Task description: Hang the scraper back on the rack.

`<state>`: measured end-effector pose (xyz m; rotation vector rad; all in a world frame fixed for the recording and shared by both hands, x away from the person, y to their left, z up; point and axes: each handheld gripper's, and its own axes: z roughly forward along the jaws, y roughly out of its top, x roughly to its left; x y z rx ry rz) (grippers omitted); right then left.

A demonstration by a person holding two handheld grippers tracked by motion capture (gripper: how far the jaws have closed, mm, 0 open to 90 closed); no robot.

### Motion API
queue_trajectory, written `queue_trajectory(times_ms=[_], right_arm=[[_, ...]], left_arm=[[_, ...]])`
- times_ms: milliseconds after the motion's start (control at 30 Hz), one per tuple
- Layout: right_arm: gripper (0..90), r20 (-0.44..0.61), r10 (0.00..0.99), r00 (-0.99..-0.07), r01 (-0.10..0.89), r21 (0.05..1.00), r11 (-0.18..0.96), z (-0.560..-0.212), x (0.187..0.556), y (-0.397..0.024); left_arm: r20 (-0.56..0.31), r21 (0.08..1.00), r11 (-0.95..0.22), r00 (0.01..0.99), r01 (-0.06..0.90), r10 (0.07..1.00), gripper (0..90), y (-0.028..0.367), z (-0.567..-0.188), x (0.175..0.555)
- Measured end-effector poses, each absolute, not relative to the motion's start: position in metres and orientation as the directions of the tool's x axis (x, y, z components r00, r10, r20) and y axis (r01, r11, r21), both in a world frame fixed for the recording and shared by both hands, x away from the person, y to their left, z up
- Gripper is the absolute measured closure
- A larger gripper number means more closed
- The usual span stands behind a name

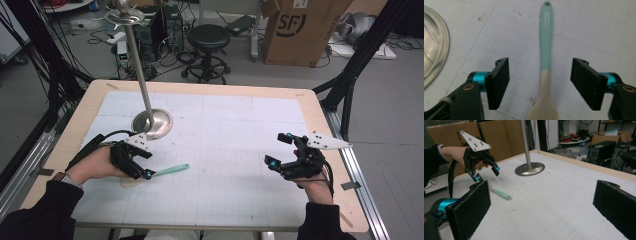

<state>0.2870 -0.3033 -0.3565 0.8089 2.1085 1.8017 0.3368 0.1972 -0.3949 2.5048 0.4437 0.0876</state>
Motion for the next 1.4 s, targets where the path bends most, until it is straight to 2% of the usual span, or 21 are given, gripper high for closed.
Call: queue_trajectory(times_ms=[100,300,400,633,833,1067,1267,1400], right_arm=[[0.5,0.166,0.554,-0.816,0.247,0.966,0.075,-0.356,0.286,-0.303],[0.5,0.157,0.553,-0.818,0.237,0.969,0.075,-0.355,0.286,-0.304],[0.5,0.164,0.555,-0.816,0.245,0.967,0.075,-0.355,0.286,-0.304],[0.5,0.167,0.543,-0.823,0.247,0.966,0.078,-0.356,0.287,-0.301],[0.5,0.168,0.543,-0.823,0.252,0.964,0.083,-0.357,0.287,-0.301],[0.5,0.169,0.543,-0.823,0.255,0.963,0.086,-0.358,0.288,-0.301],[0.5,0.17,0.541,-0.824,0.255,0.963,0.085,-0.357,0.287,-0.301],[0.5,0.17,0.546,-0.82,0.253,0.964,0.079,-0.357,0.288,-0.303]], left_arm=[[-0.018,0.513,-0.801,0.936,0.31,0.35,36.6,0.192,-0.4,0.337],[-0.024,0.452,-0.837,0.942,0.308,0.333,51.4,0.187,-0.404,0.335],[-0.023,0.409,-0.859,0.945,0.307,0.326,54.9,0.186,-0.406,0.334],[-0.011,0.362,-0.889,0.955,0.281,0.298,68.0,0.181,-0.41,0.334],[0.015,0.296,-0.925,0.968,0.236,0.252,75.7,0.17,-0.408,0.332],[-0.005,0.237,-0.936,0.964,0.261,0.267,79.7,0.163,-0.407,0.335],[0.011,0.259,-0.936,0.969,0.237,0.249,80.3,0.165,-0.406,0.333],[0.027,0.306,-0.914,0.957,0.267,0.289,80.3,0.172,-0.401,0.334]])
